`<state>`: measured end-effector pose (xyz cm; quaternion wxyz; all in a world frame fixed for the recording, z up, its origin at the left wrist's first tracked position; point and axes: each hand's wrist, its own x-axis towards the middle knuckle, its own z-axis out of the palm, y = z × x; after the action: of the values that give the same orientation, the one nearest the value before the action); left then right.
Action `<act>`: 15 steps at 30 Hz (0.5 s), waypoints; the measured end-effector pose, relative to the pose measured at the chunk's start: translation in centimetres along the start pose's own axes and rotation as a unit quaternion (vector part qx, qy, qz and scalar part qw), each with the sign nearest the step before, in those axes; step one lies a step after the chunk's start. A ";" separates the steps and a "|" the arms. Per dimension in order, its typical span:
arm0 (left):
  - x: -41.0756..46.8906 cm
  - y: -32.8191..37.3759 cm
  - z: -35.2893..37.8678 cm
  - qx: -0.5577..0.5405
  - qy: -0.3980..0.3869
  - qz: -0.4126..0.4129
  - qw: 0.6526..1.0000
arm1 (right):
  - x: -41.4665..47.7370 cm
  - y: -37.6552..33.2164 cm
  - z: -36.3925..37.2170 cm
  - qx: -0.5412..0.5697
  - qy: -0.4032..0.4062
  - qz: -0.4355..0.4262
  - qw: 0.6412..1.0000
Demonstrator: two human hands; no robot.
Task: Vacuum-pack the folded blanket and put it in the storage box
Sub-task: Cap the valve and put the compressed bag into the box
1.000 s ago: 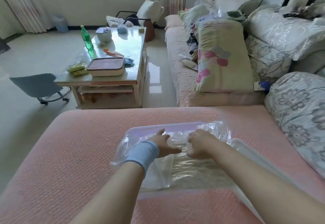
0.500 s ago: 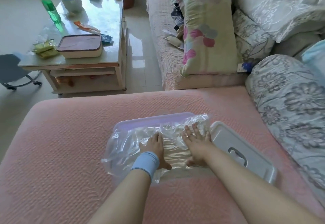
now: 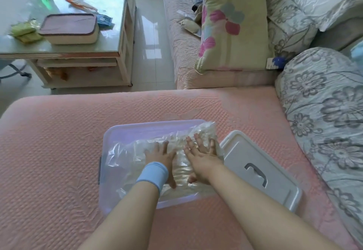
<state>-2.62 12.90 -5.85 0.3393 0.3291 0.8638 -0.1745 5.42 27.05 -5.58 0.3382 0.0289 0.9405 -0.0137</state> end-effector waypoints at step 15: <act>2.4 2.8 0.5 -0.056 0.031 -0.004 0.998 | 1.5 0.0 1.2 -0.002 -0.006 -0.038 0.999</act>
<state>-1.79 15.77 -8.06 0.3295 0.3117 0.8836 -0.1166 5.02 27.05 -7.47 0.3435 -0.0074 0.9388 -0.0252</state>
